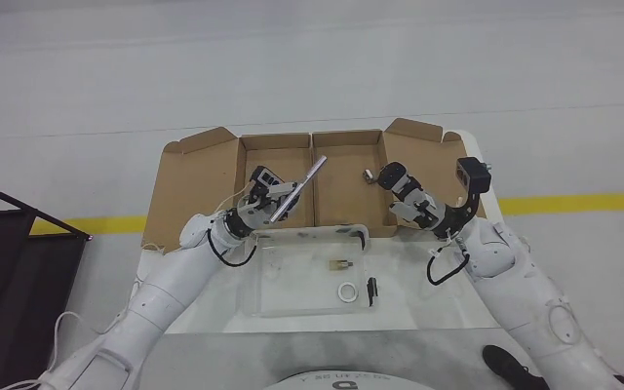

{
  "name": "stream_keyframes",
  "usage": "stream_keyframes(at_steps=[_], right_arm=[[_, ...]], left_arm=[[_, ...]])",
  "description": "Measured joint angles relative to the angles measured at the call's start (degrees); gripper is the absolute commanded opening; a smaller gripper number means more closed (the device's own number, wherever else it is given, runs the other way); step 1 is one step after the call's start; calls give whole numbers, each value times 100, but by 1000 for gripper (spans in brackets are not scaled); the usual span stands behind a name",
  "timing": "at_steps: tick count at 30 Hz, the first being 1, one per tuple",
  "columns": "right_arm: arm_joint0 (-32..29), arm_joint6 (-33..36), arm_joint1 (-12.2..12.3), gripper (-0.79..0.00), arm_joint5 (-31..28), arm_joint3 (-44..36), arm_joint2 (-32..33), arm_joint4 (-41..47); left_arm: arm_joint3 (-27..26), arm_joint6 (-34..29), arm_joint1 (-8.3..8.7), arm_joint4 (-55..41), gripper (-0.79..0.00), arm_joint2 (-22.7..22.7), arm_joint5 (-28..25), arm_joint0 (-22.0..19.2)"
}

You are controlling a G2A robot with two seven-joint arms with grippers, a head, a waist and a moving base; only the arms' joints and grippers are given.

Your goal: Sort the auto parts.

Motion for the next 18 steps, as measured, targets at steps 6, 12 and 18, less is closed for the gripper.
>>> stream_keyframes(at_steps=[6, 12, 18], right_arm=[[0, 0, 0, 0, 0, 0, 0, 0], [0, 0, 0, 0, 0, 0, 0, 0], [0, 0, 0, 0, 0, 0, 0, 0]], left_arm=[[92, -67, -91, 117, -785, -24, -9, -39], [24, -56, -120, 902, -785, -195, -918, -40], [-178, 240, -100, 1633, -785, -486, -1634, 47]])
